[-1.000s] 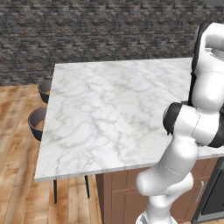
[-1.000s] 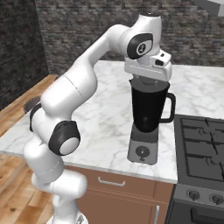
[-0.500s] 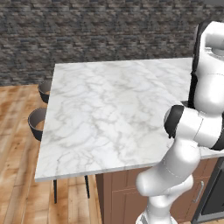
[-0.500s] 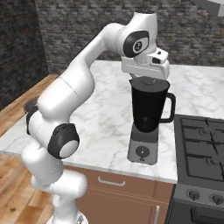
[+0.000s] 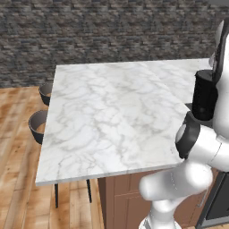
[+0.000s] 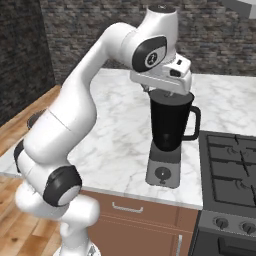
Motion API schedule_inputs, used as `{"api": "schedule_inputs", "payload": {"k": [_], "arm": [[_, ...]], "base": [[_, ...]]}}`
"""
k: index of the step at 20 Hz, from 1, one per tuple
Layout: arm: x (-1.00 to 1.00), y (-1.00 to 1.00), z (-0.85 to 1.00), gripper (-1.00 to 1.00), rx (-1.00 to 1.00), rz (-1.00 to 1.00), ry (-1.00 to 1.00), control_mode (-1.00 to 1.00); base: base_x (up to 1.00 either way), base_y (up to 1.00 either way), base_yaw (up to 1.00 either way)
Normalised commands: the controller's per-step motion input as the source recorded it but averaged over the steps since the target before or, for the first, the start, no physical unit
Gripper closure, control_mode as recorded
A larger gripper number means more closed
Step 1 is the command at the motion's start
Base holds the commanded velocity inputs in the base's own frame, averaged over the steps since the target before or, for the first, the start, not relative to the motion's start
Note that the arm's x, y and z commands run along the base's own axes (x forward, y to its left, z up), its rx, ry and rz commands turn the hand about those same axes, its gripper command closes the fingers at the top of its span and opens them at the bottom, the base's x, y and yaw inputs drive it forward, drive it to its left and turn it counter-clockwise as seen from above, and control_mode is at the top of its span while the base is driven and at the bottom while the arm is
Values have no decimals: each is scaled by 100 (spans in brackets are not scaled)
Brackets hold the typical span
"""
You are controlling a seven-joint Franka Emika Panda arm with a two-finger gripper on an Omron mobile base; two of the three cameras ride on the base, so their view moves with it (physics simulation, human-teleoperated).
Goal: Close the lid blender by securely placing the lid on top.
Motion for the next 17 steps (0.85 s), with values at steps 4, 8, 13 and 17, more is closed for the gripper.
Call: {"api": "schedule_inputs", "payload": {"k": [4,8,13,17], "arm": [[-89,85,8,-100,-1,4,-11,-100],[-47,100,2,-100,-5,2,0,-100],[-26,100,0,-100,-11,0,1,-100],[-18,100,0,-100,-12,0,6,-100]], "base": [[0,0,0],[0,0,0],[0,0,0],[0,0,0]]}}
